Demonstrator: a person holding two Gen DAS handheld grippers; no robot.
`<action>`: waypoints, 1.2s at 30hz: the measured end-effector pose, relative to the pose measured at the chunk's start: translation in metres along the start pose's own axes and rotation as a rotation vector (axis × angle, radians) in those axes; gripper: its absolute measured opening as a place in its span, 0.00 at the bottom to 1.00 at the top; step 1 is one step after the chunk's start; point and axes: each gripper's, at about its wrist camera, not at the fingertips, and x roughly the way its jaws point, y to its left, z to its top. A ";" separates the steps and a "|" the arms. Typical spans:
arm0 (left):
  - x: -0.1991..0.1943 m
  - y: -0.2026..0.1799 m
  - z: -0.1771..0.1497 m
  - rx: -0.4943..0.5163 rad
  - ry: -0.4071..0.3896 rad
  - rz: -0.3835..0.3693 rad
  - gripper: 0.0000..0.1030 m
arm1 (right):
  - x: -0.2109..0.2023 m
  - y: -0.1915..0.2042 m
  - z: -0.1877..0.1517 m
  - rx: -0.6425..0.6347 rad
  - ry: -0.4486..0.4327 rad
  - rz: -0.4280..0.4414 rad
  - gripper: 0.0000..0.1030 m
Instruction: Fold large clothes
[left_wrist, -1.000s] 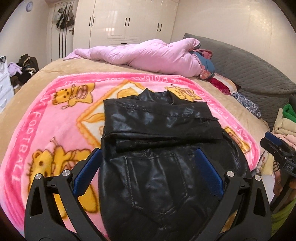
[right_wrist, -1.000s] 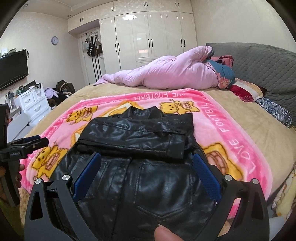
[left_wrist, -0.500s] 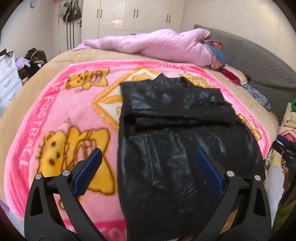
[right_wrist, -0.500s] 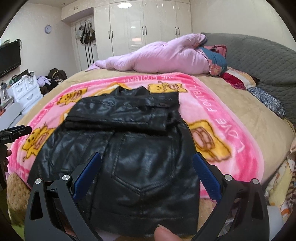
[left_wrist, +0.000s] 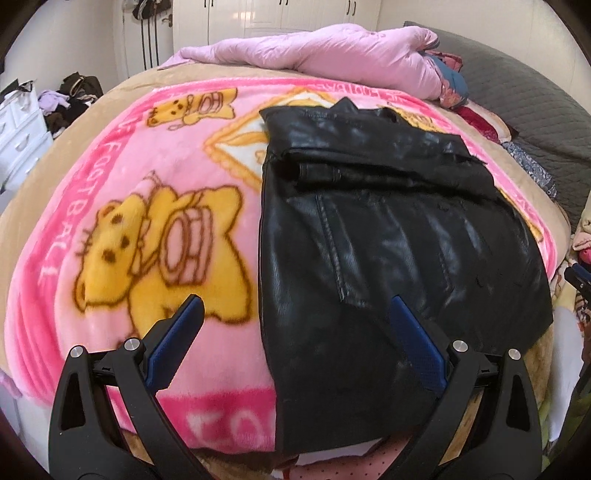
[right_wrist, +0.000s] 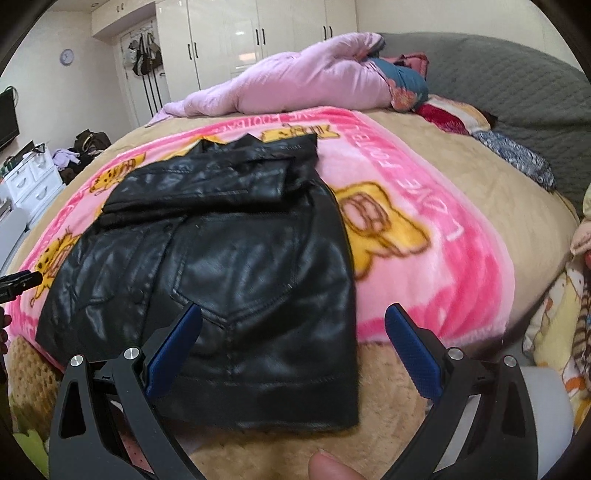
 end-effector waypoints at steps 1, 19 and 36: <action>0.002 0.000 -0.002 0.001 0.008 0.002 0.91 | 0.001 -0.003 -0.004 0.005 0.010 0.003 0.96; 0.013 0.027 -0.046 -0.082 0.113 -0.048 0.91 | 0.042 -0.028 -0.042 0.037 0.135 0.128 0.95; 0.027 0.007 -0.047 -0.068 0.098 -0.144 0.53 | 0.044 -0.034 -0.048 0.102 0.074 0.214 0.13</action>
